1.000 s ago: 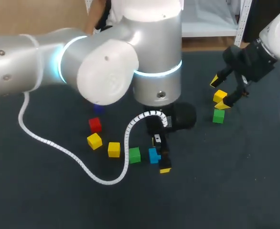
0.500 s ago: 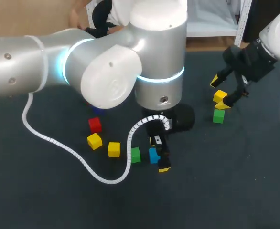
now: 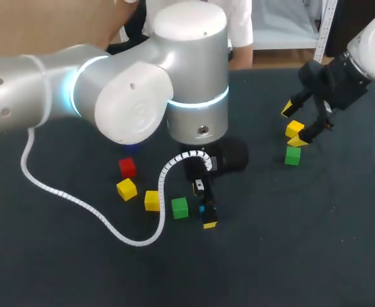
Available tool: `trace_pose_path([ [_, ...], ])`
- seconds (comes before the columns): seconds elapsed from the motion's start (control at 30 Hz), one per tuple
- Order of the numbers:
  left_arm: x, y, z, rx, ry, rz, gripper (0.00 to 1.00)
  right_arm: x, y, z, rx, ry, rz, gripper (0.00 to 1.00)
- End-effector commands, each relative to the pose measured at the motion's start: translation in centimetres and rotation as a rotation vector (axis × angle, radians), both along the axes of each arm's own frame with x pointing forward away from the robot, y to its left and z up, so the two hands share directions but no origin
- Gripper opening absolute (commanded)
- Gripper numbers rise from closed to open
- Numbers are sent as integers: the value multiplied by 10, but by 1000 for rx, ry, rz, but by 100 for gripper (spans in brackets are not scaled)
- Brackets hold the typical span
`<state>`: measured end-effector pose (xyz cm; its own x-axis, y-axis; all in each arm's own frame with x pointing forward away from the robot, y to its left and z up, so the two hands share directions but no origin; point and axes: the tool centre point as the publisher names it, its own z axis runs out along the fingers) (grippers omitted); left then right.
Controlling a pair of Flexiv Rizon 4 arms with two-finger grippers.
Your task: Place the blue cubes, place green cubes on the blue cubes, place the yellow cubes on the green cubes, then place the red cubes on the yellow cubes, and place purple cube on the red cubes.
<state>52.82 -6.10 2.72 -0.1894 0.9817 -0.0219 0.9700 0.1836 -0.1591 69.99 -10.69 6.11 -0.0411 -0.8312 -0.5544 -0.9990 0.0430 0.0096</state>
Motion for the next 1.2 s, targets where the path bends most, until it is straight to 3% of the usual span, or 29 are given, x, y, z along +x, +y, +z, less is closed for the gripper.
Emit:
trace_pose_path([
  [0.03,8,-7,1,20,12,-9,100,0,0,0,0,-1,-1,100],
  [1.2,21,-9,-26,10,34,-8,100,0,0,0,0,-1,-1,100],
])
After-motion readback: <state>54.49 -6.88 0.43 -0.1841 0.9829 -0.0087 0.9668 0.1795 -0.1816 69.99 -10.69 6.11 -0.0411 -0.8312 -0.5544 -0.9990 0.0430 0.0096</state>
